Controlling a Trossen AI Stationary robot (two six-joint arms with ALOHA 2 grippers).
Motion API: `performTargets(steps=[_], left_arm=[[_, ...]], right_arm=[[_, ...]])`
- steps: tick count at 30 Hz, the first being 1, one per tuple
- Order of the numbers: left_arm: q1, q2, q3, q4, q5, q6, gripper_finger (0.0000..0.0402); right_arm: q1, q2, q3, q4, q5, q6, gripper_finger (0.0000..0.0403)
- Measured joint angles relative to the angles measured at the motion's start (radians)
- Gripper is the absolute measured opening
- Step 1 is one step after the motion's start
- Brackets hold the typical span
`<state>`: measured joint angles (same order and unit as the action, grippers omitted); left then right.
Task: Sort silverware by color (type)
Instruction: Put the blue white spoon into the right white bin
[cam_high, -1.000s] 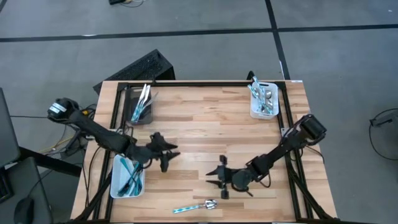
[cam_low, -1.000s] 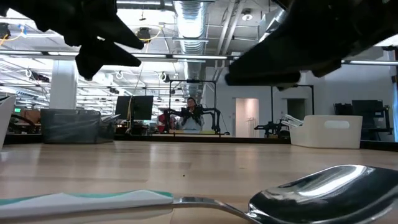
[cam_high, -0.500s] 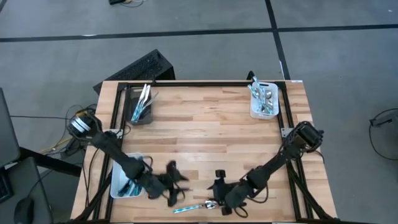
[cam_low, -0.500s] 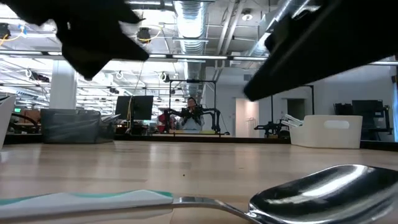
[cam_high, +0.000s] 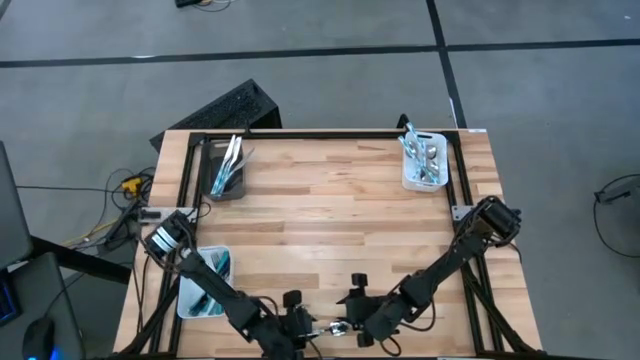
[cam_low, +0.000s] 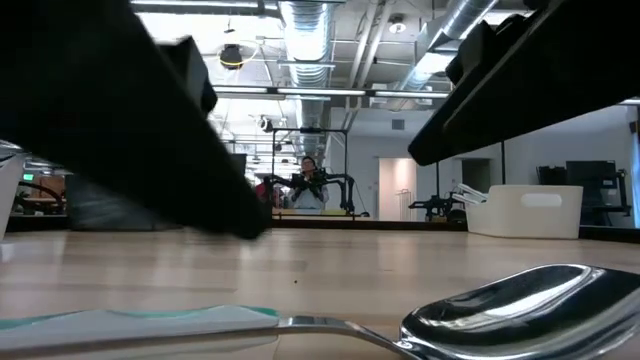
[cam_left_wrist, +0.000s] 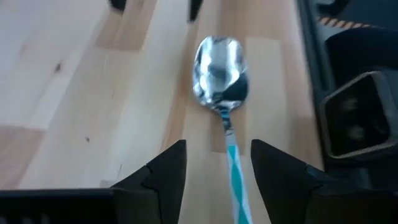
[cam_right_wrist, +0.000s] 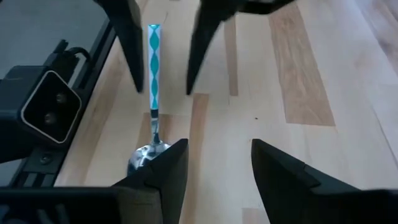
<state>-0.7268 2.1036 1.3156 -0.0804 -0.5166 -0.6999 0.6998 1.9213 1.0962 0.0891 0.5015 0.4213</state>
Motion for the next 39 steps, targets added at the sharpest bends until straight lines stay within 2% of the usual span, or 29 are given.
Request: performTargets(steps=[3,10,14,19,21,23,26,30,34,39], left_arm=[[0.003,0.034,0.034,-0.060,-0.004,-0.032,0.0167],[0.002,0.045,0.042,-0.074,0.018,-0.024,0.0158],[0.000,0.045,0.044,-0.078,0.042,-0.010,0.0117],[0.002,0.044,0.043,-0.138,0.034,-0.013,0.0032],[0.007,0.043,0.043,-0.153,0.026,0.000,0.0014],[0.010,0.043,0.044,-0.166,-0.011,0.033,0.0015],[0.019,0.044,0.055,-0.182,-0.079,0.170,0.0015],[0.040,0.045,0.096,-0.206,-0.154,0.350,0.0015],[0.076,0.045,0.144,-0.257,-0.142,0.407,0.0015],[0.108,0.045,0.193,-0.315,-0.109,0.408,0.0015]], right_arm=[[0.000,0.000,0.000,-0.001,0.000,0.000,0.0198],[0.000,0.000,0.000,-0.006,0.000,0.000,0.0198],[0.000,0.000,0.000,-0.007,-0.001,0.007,0.0198],[-0.003,0.000,-0.001,-0.003,-0.002,0.025,0.0198],[-0.007,0.000,-0.001,0.001,-0.003,0.053,0.0198],[-0.018,-0.001,-0.001,0.002,-0.004,0.083,0.0198],[-0.038,-0.001,-0.001,0.004,-0.006,0.095,0.0198],[-0.067,-0.001,-0.001,0.042,-0.072,0.065,0.0198],[-0.094,-0.002,-0.001,0.080,-0.159,0.042,0.0198],[-0.110,-0.002,-0.001,0.054,-0.163,-0.001,0.0198]])
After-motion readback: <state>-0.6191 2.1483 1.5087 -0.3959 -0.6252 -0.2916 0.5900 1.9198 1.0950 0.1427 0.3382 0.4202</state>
